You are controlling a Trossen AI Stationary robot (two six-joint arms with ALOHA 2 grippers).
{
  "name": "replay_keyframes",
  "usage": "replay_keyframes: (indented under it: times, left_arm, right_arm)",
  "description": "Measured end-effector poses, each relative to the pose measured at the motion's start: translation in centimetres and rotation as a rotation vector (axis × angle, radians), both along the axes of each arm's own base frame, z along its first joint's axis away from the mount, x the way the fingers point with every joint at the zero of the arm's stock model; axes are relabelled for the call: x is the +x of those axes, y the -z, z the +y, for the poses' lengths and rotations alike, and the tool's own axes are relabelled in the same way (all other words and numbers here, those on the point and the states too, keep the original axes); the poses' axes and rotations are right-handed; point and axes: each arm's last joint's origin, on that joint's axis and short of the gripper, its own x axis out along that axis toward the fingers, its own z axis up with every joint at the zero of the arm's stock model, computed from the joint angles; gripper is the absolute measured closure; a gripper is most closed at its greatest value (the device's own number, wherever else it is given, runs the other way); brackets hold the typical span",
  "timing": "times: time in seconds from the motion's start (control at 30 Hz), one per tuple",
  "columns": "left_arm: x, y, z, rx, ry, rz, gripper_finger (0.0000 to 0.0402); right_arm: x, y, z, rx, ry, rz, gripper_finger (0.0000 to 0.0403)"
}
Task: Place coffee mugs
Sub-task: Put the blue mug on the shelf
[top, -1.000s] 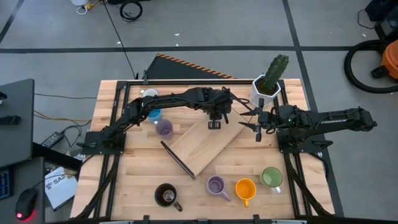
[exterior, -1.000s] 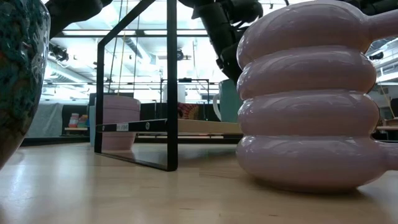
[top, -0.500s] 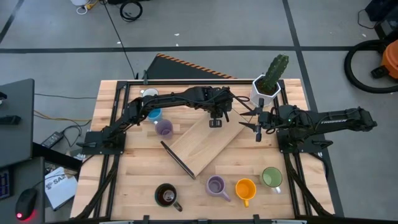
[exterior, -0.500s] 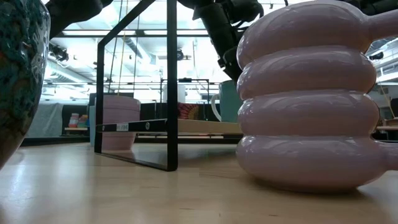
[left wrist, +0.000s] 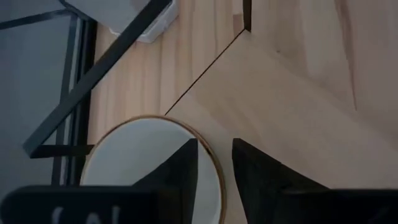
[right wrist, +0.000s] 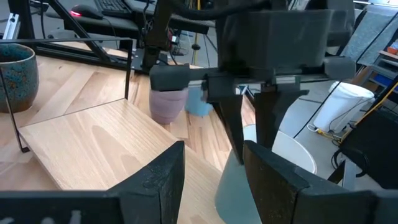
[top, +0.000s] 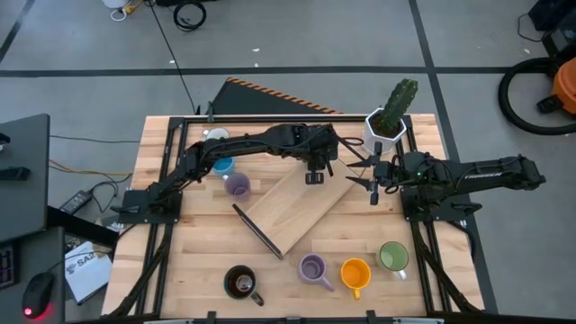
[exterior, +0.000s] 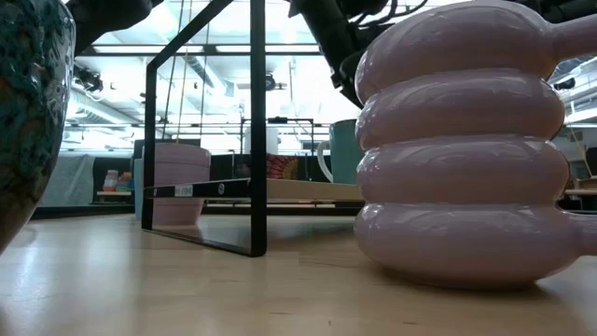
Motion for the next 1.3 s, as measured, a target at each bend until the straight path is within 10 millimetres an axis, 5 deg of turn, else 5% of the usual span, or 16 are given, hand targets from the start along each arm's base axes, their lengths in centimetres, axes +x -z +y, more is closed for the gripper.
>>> replay_keyframes:
  times: [0.33, 0.5, 1.03, 1.3]
  left_arm:
    - [-0.2, -0.4, -0.8, 0.002, 0.02, 0.001, 0.0248]
    - [-1.1, -2.5, -1.0, -0.003, 0.008, -0.038, 0.0233]
    - [-7.4, -7.0, -2.1, -0.056, -0.246, 0.125, 0.0232]
    - [-9.5, -5.6, -2.4, -0.09, -0.422, 0.312, 0.0232]
  right_arm:
    - [0.0, 0.0, 0.0, 0.0, 0.0, 0.0, 0.0234]
    - [0.0, 0.0, 0.0, 0.0, 0.0, 0.001, 0.0234]
    - [0.0, 0.1, 0.1, 0.005, -0.022, 0.008, 0.0234]
    - [0.0, 0.2, 0.1, 0.019, -0.021, 0.018, 0.0234]
